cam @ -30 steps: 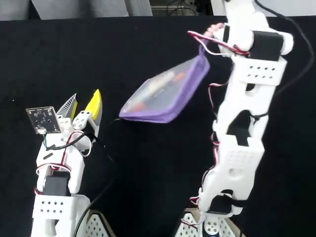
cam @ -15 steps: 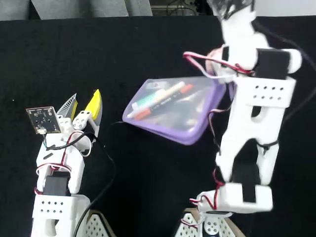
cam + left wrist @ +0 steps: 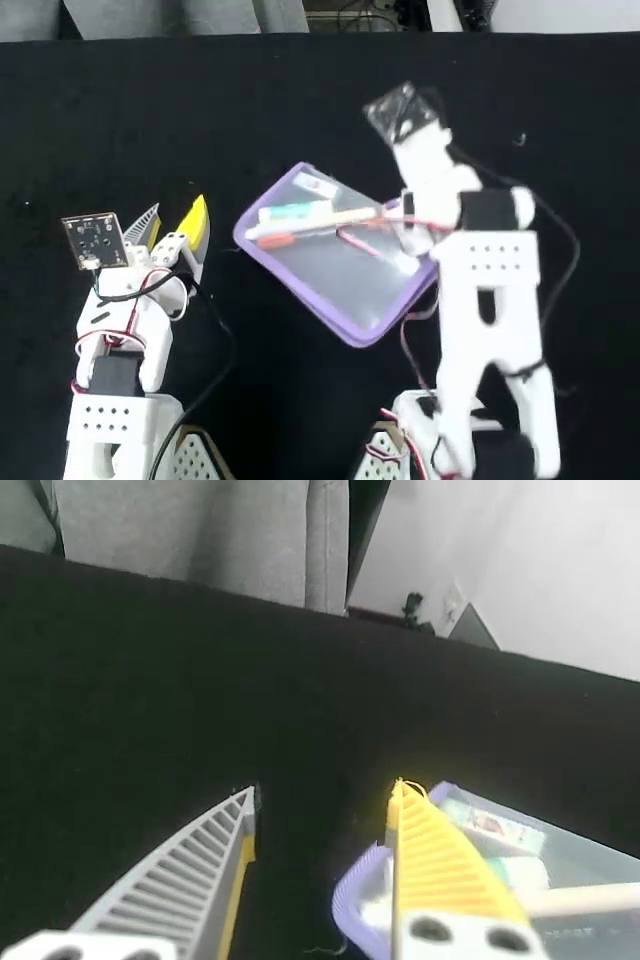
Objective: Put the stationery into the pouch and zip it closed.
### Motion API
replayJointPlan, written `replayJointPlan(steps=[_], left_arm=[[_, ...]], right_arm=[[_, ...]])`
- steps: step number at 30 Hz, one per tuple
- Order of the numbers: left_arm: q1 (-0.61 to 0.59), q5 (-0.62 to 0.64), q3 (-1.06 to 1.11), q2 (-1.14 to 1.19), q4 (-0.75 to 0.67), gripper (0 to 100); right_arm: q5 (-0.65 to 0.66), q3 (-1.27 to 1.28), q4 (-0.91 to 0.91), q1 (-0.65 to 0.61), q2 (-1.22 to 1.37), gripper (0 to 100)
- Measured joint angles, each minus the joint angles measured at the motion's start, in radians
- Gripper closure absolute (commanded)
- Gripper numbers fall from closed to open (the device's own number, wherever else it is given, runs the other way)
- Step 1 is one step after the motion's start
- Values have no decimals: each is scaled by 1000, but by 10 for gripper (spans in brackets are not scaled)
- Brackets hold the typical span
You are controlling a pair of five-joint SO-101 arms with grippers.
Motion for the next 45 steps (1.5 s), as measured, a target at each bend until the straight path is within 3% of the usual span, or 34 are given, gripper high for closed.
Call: replayJointPlan(steps=[5, 10, 22, 31, 39, 43, 45], left_arm=[[0, 0, 0, 0, 18, 926], [-3, 0, 0, 0, 18, 961], [-3, 0, 0, 0, 189, 958], [-3, 0, 0, 0, 305, 960], [-3, 0, 0, -141, 428, 961], [-3, 0, -2, -311, 559, 966], [-3, 0, -2, -288, 592, 971]], right_arm=[[-89, 259, -181, -8, -132, 829], [-114, 437, -315, -9, -227, 738], [-94, 839, -629, -20, -437, 665], [164, 875, -499, 64, -758, 666], [176, 918, -269, 121, -1293, 666], [144, 925, -210, 126, -1315, 678], [86, 933, -199, 126, -1316, 735]])
